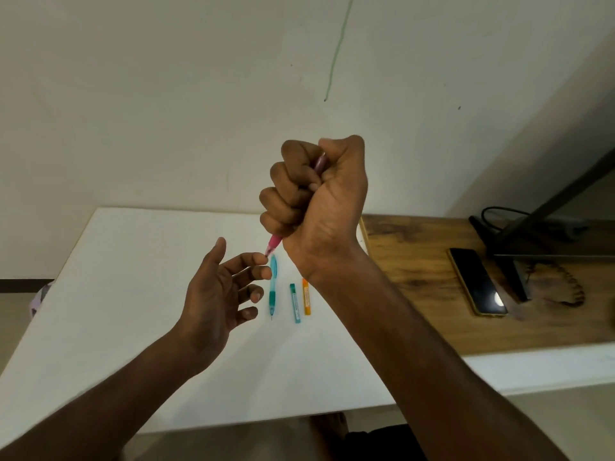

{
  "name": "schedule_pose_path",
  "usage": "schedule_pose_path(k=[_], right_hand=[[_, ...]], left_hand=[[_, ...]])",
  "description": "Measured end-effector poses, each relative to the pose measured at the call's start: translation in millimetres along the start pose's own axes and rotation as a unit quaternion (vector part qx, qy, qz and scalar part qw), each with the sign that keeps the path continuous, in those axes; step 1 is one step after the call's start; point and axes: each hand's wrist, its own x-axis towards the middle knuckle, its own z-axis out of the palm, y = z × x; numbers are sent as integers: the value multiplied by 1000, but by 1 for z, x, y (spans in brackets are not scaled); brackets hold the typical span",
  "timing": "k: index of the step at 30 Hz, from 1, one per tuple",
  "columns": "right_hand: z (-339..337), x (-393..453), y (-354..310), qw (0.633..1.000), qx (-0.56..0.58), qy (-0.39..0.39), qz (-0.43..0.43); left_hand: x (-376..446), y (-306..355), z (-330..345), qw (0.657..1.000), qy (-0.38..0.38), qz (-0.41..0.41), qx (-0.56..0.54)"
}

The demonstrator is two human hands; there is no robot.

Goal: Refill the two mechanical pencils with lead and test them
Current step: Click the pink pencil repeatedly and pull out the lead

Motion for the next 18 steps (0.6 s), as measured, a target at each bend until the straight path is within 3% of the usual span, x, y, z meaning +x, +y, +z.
schedule_pose_path(k=[4,8,13,18], right_hand=[[-3,1,2,999,20,27,4],[-9,4,-3,996,89,-3,8],[-12,6,-7,994,99,40,-21],[-11,5,-15,991,132,9,-24]], left_hand=[[-2,0,0,1000,-9,-3,8],[-3,0,-5,998,-47,5,29],[3,-2,-8,998,-59,-3,26],[6,-4,-13,997,-74,2,28]])
